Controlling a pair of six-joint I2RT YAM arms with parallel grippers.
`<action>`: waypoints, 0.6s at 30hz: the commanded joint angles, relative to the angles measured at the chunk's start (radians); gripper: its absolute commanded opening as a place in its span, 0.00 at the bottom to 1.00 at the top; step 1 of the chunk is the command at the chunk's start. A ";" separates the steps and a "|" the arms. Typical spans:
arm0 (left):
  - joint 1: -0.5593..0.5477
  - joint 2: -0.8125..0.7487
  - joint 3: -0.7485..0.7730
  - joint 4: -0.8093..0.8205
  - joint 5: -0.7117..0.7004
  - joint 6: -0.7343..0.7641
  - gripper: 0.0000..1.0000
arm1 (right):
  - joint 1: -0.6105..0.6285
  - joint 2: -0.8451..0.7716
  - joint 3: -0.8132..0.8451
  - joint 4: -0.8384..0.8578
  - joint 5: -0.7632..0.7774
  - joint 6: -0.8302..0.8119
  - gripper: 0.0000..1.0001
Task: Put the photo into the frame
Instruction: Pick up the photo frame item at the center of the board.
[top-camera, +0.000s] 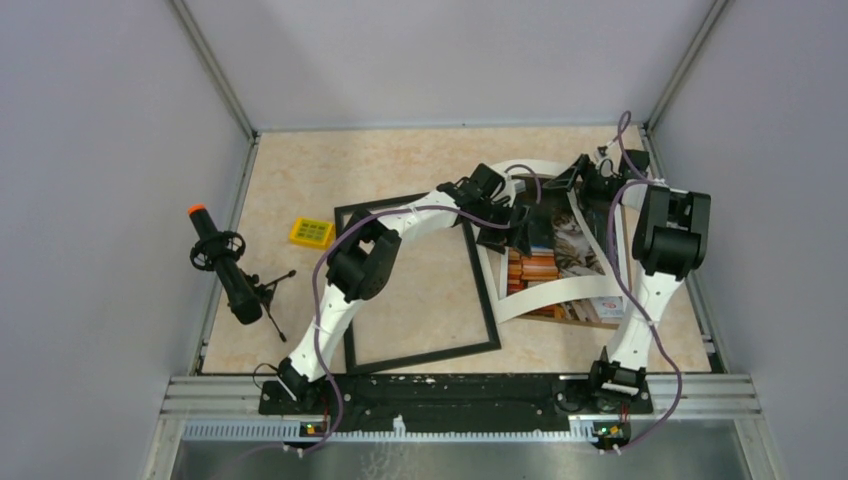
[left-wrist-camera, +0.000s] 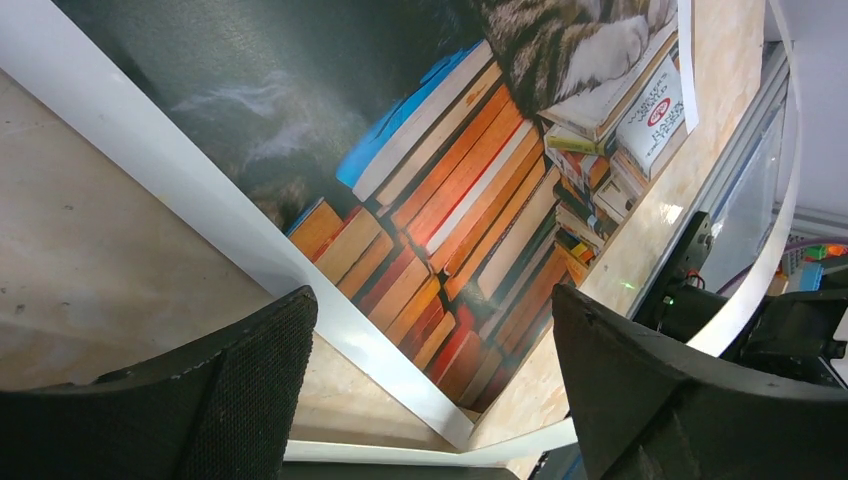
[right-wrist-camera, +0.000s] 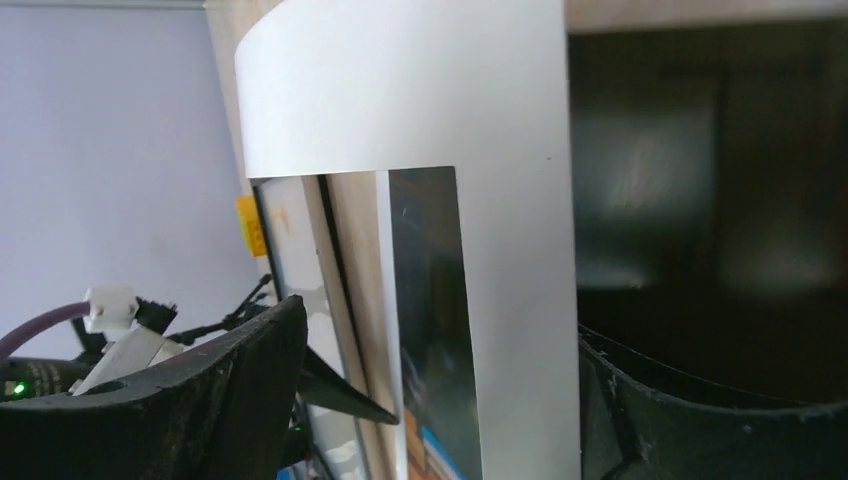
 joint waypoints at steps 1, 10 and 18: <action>0.008 0.087 -0.047 -0.045 -0.099 0.035 0.94 | 0.001 -0.135 -0.106 0.136 -0.024 0.117 0.77; 0.017 0.076 -0.068 -0.022 -0.087 0.031 0.94 | -0.052 -0.378 -0.326 0.240 0.014 0.235 0.78; 0.016 0.064 -0.068 -0.018 -0.072 0.032 0.94 | -0.098 -0.520 -0.374 0.042 0.051 0.102 0.77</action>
